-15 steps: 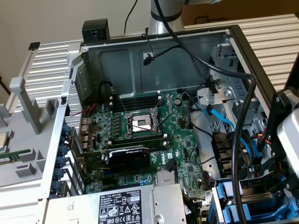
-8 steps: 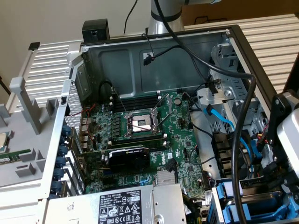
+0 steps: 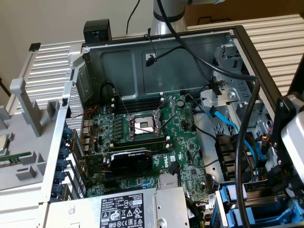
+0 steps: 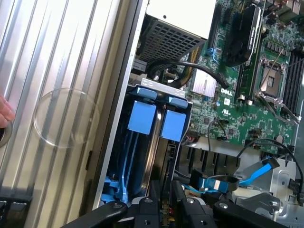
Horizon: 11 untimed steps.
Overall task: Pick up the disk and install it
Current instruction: 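Insert the first disk wire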
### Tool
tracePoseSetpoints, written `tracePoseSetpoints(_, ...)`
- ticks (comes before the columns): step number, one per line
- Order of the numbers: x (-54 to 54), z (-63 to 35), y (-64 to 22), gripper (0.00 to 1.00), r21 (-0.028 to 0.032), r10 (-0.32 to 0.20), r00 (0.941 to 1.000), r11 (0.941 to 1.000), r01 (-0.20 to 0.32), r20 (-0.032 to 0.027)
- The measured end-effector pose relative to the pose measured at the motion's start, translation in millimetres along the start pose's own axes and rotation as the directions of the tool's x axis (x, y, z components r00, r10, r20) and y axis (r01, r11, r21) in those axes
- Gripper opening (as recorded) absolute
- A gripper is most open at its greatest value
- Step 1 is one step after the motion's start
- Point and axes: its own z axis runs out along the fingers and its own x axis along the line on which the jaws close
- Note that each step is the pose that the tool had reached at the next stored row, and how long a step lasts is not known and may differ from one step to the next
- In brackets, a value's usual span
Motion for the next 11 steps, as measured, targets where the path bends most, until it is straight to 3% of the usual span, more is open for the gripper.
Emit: tracePoseSetpoints(11, 0.0, 0.6, -0.1, 0.24, -0.0002, 0.0, 1.0, 1.0, 0.0, 0.0)
